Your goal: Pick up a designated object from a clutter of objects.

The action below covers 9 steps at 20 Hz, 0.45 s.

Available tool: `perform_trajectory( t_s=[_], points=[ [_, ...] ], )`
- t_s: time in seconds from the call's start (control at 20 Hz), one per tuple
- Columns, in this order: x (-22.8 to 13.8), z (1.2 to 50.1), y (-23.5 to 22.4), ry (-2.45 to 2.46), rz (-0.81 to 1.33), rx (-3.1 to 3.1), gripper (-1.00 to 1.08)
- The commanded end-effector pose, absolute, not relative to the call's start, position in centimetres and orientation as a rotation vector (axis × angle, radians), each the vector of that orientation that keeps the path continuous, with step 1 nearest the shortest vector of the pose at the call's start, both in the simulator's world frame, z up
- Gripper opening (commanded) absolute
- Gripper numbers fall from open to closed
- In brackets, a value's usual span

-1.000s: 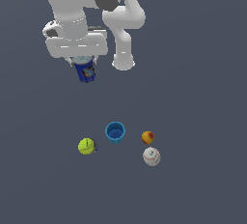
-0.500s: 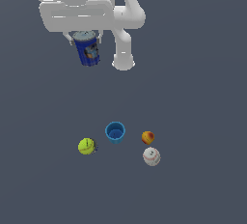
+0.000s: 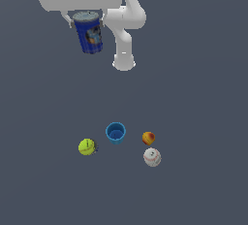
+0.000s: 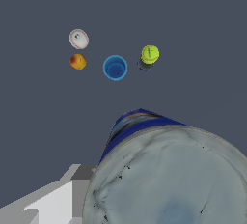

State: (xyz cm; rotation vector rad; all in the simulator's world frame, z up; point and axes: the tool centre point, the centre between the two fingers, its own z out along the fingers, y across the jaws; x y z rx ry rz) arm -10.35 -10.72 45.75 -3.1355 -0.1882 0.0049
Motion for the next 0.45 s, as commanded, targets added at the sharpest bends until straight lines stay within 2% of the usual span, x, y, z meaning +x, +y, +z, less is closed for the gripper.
perform_trajectory(
  t_s=[0.0,0.4],
  points=[
    [-10.19,46.66,-10.49,-0.188,0.000,-3.136,-1.00],
    [-10.04,46.97,-10.42,-0.188,0.000,-3.136,-1.00]
  ],
)
